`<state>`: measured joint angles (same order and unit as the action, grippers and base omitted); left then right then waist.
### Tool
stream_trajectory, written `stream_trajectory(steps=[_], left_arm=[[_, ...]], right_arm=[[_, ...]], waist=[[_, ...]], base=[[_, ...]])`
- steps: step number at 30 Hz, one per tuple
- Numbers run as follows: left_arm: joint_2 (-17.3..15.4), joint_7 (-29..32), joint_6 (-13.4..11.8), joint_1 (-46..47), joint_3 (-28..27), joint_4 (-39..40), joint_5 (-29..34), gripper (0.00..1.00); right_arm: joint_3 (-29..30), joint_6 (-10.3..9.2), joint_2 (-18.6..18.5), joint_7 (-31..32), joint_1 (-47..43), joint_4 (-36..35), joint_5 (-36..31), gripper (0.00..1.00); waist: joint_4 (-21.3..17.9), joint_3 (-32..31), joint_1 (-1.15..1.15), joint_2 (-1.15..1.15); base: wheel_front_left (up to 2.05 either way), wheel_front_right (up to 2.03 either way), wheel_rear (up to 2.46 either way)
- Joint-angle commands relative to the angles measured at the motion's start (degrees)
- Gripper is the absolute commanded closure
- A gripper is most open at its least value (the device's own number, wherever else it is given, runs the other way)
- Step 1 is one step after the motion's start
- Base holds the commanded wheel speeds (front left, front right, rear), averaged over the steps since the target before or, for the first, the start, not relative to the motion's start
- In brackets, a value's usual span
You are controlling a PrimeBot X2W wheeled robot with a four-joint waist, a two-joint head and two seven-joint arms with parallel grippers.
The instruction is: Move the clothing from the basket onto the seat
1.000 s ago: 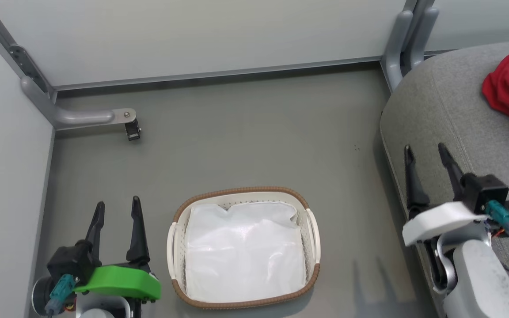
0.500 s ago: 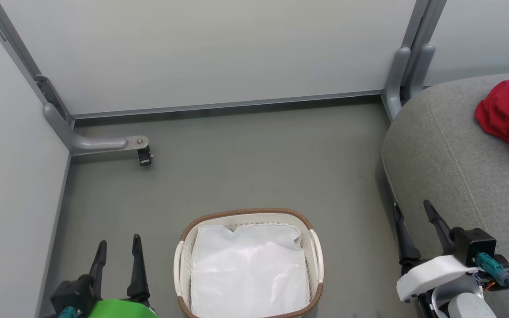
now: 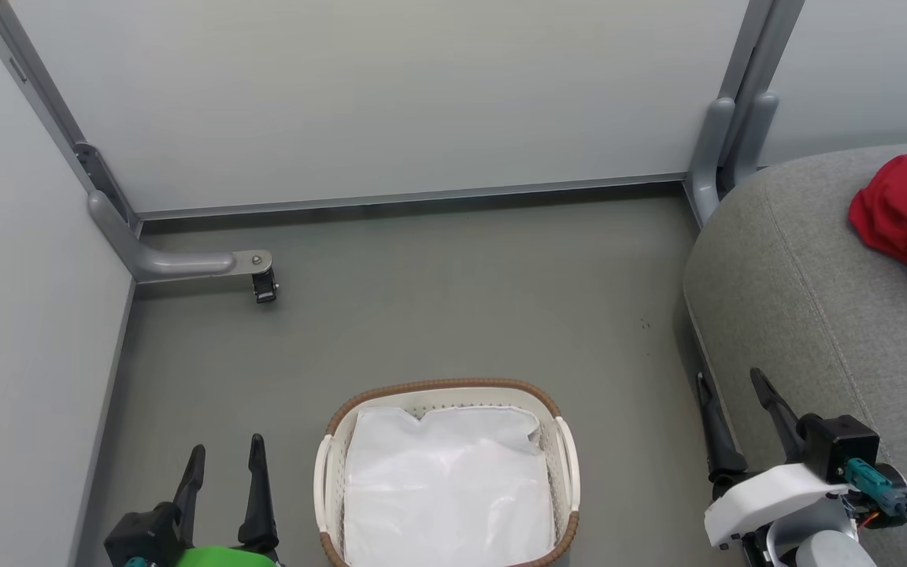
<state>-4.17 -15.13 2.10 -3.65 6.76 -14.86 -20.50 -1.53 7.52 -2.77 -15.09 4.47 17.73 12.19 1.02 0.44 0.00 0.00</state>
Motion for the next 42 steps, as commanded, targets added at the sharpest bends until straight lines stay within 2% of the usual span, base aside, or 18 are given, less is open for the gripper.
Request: stream_trajectory(steps=[1,16,17,21,42], left_arm=[[0.23,-0.03,0.33,-0.59,-0.34,0.00,0.58,0.00],[0.59,-0.03,1.00,-0.39,-0.69,-1.16,0.59,0.00],[0.61,-0.02,1.10,-0.42,-0.66,-1.23,0.49,1.00],[0.83,0.20,0.94,-0.07,-0.67,-2.72,-0.17,1.00],[0.93,5.90,2.15,2.76,-4.09,-1.75,-19.09,1.00]], right_arm=[[0.03,-0.06,-0.23,-0.11,-0.25,0.24,0.39,0.00],[-0.12,-0.06,-0.23,-0.11,0.13,0.66,0.64,0.00],[-0.09,-0.06,-0.23,-0.11,0.09,0.71,0.64,1.00],[-0.10,0.00,0.33,0.22,-0.68,2.06,0.91,1.00],[2.07,-0.01,0.18,5.86,0.09,0.39,21.87,1.00]], waist=[[0.03,0.02,0.00,0.00],[0.06,0.06,0.00,0.00],[0.06,0.06,0.00,0.00],[0.07,0.06,0.00,0.00],[-0.11,0.00,0.00,0.00]], base=[[0.00,0.00,0.00],[0.00,0.00,0.00],[0.00,0.00,0.00],[0.00,0.00,0.00],[0.00,0.00,0.00]])
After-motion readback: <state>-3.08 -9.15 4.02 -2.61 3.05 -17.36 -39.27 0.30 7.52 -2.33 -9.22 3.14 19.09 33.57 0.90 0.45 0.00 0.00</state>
